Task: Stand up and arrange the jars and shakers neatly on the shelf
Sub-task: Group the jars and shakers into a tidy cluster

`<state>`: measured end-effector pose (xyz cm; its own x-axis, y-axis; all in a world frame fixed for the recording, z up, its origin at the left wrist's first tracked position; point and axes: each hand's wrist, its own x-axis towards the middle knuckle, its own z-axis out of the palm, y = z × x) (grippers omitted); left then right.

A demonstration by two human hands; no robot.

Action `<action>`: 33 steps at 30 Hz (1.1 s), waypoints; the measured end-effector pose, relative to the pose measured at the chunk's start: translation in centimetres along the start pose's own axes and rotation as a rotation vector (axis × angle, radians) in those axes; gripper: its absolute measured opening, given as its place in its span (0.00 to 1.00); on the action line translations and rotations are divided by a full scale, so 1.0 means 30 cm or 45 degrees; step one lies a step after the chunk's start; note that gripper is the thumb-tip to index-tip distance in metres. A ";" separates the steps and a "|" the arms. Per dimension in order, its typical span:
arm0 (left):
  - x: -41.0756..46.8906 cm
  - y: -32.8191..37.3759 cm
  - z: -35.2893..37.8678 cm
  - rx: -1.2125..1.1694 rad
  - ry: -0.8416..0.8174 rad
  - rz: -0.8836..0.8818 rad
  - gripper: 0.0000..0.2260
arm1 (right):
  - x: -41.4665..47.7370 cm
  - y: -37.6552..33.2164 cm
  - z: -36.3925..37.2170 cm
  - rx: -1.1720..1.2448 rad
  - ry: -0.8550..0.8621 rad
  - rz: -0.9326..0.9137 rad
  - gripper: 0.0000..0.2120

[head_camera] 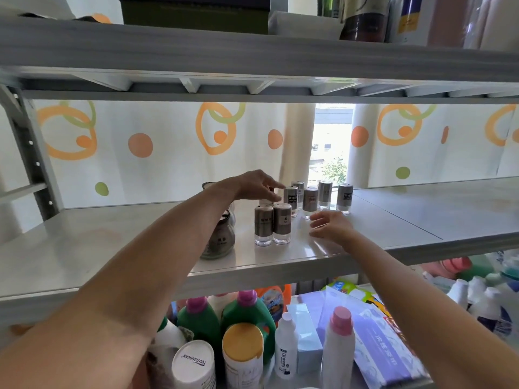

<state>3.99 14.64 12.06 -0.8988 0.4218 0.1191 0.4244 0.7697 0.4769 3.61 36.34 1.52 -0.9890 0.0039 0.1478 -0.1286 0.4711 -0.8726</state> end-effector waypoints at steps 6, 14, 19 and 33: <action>0.159 0.019 0.017 0.282 0.169 0.051 0.24 | 0.063 0.052 -0.043 0.060 0.152 0.028 0.39; 0.351 0.053 0.118 0.495 -0.011 0.014 0.22 | 0.194 0.074 -0.069 -0.037 0.118 -0.017 0.40; 0.422 0.047 0.148 0.552 -0.060 0.037 0.21 | 0.257 0.076 -0.064 0.043 0.037 -0.083 0.35; 0.362 0.116 0.160 0.558 -0.132 0.116 0.19 | 0.236 0.074 -0.092 0.010 0.020 -0.157 0.18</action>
<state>-3.77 24.19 10.82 -0.8493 0.5259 0.0455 0.5278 0.8478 0.0522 -3.48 39.85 1.91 -0.9644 -0.0399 0.2614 -0.2498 0.4619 -0.8510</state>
